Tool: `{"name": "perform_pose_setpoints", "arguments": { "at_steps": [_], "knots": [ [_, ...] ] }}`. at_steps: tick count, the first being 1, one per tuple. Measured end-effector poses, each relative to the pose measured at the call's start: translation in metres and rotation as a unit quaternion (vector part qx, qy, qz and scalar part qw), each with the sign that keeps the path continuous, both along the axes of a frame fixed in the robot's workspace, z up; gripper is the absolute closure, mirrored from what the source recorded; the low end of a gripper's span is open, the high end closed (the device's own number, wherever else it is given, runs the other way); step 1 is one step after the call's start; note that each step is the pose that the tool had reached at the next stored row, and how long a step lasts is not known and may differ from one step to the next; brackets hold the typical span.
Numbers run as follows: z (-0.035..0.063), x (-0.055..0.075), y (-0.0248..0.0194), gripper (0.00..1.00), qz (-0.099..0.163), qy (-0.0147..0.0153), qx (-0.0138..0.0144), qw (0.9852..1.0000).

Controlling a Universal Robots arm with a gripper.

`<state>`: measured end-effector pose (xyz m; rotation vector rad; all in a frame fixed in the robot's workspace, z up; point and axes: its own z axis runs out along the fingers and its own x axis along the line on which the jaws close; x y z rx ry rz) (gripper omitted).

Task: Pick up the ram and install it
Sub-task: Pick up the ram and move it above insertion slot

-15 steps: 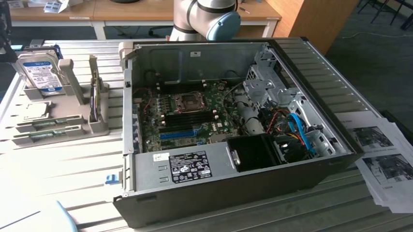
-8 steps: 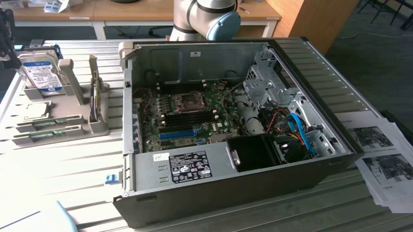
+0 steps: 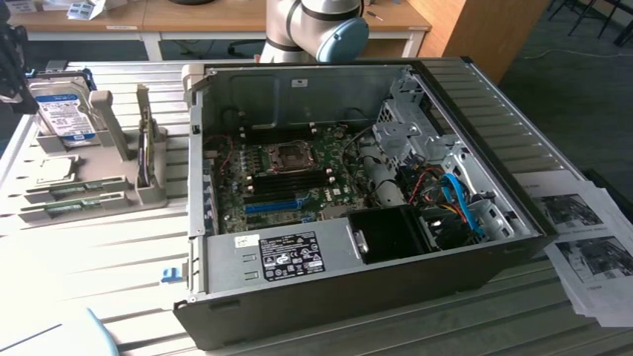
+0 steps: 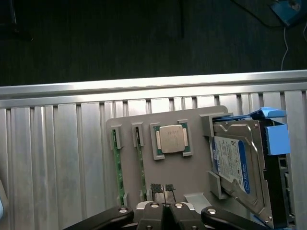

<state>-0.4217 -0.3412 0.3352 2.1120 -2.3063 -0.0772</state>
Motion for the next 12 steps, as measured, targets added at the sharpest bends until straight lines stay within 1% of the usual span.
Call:
{"name": "perform_pose_setpoints", "arguments": {
  "at_steps": [3, 12],
  "knots": [
    [-0.005, 0.0, 0.0, 0.91, 0.0, 0.0, 0.0, 1.0],
    [-0.0052, 0.0, 0.0, 0.91, 0.0, 0.0001, 0.0, 1.0]
  ]
}}
